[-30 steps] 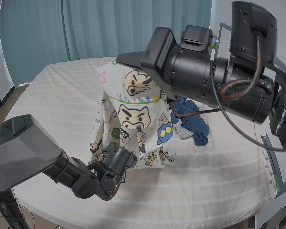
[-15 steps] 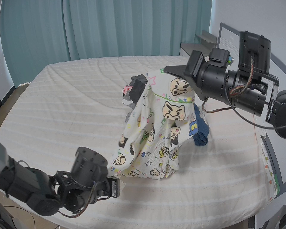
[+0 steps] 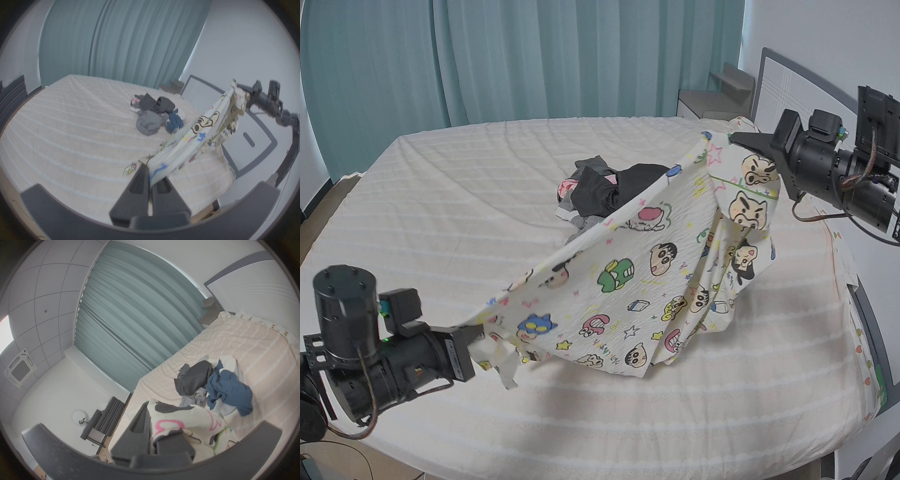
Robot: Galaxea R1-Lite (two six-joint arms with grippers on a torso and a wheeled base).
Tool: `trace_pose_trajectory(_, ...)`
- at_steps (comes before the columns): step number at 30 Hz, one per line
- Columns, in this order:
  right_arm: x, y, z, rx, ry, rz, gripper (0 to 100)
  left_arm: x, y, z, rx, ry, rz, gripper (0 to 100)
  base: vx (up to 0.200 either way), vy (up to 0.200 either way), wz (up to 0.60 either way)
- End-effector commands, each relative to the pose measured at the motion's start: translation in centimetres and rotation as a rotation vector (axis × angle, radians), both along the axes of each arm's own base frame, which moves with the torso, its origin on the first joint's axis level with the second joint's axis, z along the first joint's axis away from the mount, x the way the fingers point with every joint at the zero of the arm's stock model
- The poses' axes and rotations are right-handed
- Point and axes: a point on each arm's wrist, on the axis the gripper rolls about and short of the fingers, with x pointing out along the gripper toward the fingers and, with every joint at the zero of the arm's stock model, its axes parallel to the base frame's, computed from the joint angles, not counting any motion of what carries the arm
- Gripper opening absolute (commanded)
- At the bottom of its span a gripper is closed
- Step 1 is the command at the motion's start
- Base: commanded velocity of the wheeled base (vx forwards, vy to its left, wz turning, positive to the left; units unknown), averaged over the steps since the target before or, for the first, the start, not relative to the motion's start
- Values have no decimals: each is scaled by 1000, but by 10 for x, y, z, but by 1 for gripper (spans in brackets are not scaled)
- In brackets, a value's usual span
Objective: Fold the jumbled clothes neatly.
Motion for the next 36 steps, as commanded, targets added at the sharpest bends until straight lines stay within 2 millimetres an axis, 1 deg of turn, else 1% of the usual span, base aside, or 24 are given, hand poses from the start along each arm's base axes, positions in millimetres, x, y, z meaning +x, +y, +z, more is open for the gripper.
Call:
trace_pose_trajectory(1, -12, -22, 12, 17, -39, -53, 0, -9, 23, 34, -77, -145, 50, 0, 0, 0, 0)
trace_pose_trajectory(5, -17, -25, 16, 23, -55, -54, 0, -6, 23, 56, -100, -227, 50, 0, 0, 0, 0)
trace_pose_trajectory(7, -20, -25, 21, 28, -74, -53, 0, -3, 21, 68, -92, -287, 42, 0, 0, 0, 0)
trace_pose_trajectory(10, -20, -26, 24, 29, -87, -56, 0, -1, 21, 74, -80, -321, 40, 0, 0, 0, 0)
trace_pose_trajectory(12, -25, -28, 37, 46, -135, -54, 0, 3, 24, 89, -66, -399, 57, 0, 0, 0, 0)
trace_pose_trajectory(15, -27, -28, 43, 53, -156, -48, 0, 6, 26, 101, -77, -447, 77, 0, 0, 0, 0)
trace_pose_trajectory(16, -29, -29, 46, 58, -167, -42, 0, 9, 28, 108, -85, -469, 92, 0, 0, 0, 0)
trace_pose_trajectory(17, -29, -29, 46, 58, -167, -42, 0, 9, 28, 108, -85, -469, 92, 0, 0, 0, 0)
trace_pose_trajectory(19, -31, -30, 48, 58, -176, -36, 0, 11, 31, 114, -89, -492, 113, 0, 0, 0, 0)
trace_pose_trajectory(20, -32, -30, 51, 53, -190, -31, 0, 13, 33, 122, -99, -518, 127, 0, 0, 0, 0)
trace_pose_trajectory(23, -35, -32, 54, 44, -211, -30, 0, 14, 34, 133, -111, -559, 138, 0, 0, 0, 0)
trace_pose_trajectory(26, -42, -34, 58, 13, -250, -14, 0, 17, 38, 148, -80, -633, 162, 0, 0, 0, 0)
trace_pose_trajectory(32, -51, -37, 65, -13, -300, -18, 0, 16, 40, 158, -21, -707, 167, 0, 0, 0, 0)
trace_pose_trajectory(36, -56, -38, 62, -27, -304, -10, 0, 14, 41, 158, -8, -715, 170, 0, 0, 0, 0)
